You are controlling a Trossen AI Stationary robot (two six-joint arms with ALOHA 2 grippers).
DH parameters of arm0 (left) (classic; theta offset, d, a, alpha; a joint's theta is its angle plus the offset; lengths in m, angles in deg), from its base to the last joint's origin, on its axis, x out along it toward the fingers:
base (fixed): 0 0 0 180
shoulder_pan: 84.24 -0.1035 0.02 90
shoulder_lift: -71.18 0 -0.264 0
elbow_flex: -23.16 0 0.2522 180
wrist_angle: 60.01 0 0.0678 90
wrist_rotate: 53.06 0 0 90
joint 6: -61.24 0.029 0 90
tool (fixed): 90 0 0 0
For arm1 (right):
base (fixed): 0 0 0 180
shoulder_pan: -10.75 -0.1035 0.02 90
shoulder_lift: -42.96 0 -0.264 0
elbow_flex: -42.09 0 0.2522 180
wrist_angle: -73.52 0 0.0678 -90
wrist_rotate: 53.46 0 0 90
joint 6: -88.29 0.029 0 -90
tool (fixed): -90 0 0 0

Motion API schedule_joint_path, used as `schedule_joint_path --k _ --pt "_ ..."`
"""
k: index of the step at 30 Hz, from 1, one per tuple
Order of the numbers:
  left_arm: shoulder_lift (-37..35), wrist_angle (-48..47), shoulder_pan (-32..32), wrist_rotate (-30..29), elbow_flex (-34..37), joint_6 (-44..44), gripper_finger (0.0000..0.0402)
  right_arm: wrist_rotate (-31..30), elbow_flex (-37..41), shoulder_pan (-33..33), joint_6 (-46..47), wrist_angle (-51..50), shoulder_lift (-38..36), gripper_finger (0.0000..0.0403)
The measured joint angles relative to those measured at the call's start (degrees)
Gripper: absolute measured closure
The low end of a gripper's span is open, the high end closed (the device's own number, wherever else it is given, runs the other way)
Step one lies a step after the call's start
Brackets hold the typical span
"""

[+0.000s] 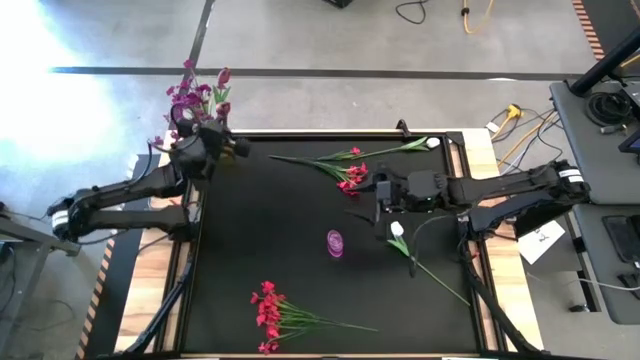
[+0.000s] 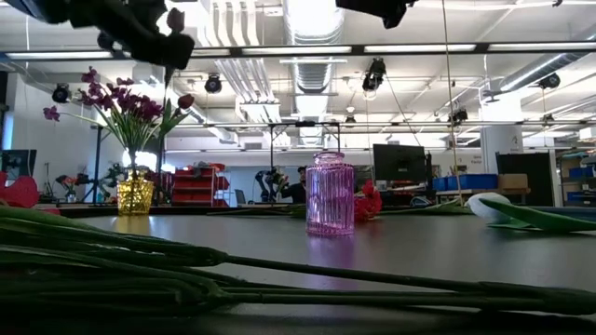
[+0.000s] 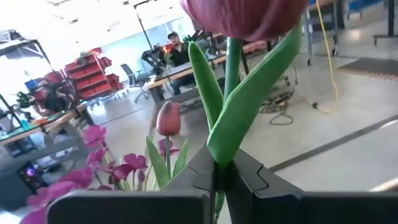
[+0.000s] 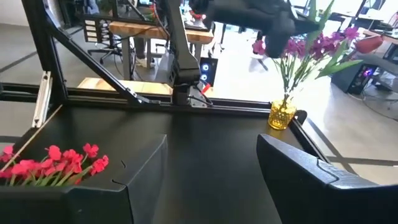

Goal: Sort flowers into vase by color
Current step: Put the dark red tulip into the yellow vase

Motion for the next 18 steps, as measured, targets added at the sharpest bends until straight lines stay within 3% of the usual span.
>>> schedule_joint_path --k 6,18 --pt "2.66 -2.31 -11.58 1.49 0.10 -4.08 0.0401 0.05 -0.04 -0.14 2.13 0.80 1.30 0.0161" --pt "4.09 -20.76 -12.23 0.44 -9.33 -15.21 0.0401 -3.00 -0.35 0.31 0.57 0.94 0.93 0.0161"
